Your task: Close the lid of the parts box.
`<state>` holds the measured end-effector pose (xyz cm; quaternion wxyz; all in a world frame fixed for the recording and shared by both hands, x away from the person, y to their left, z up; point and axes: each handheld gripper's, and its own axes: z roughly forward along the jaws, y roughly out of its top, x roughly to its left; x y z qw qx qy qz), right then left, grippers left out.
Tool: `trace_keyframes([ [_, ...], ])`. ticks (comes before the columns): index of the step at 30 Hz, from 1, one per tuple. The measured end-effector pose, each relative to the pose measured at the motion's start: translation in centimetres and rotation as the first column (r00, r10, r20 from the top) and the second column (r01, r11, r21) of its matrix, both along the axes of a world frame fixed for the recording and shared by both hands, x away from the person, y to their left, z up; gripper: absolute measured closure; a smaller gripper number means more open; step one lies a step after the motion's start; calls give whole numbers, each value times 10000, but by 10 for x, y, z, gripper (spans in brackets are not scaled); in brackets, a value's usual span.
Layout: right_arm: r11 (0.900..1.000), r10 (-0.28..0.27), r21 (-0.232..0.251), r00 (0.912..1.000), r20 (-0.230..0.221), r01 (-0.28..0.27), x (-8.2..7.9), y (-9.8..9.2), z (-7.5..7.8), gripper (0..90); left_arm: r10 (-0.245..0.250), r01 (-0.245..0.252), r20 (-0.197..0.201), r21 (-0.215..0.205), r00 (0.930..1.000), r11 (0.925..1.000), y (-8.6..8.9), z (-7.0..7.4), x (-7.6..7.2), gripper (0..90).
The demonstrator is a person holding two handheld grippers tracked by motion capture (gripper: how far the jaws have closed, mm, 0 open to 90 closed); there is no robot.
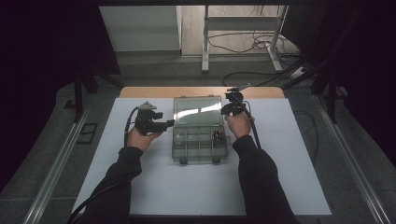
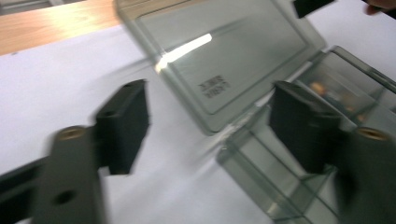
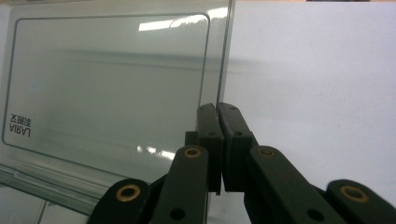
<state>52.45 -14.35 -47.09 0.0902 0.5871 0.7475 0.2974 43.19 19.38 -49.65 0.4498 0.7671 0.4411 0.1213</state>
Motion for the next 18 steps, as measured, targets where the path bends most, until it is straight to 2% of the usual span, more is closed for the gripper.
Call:
trace_keyframes([
  [4,10000,-44,35,9996,278,43,-5,-1,1,881,-75,72,-103,-250,9999,9997,4,-4,8,655],
  [8,10000,-37,0,9988,488,37,-8,0,4,883,-125,124,-372,-19,9992,9999,1,-12,19,859],
  [10,10000,-62,-31,9982,605,64,-10,1,4,883,-29,36,-519,130,9986,9999,0,-16,25,892],
  [12,9999,-42,-118,9976,690,50,-11,1,5,883,85,-79,-676,90,9977,9999,-1,-21,30,893],
  [14,9999,-76,-128,9972,746,86,-12,2,5,884,-18,6,-773,-153,9970,9999,-1,-25,36,893],
  [18,9997,-34,-243,9957,920,56,-14,4,7,885,159,-174,-942,-150,9954,9997,-4,-30,43,893],
])
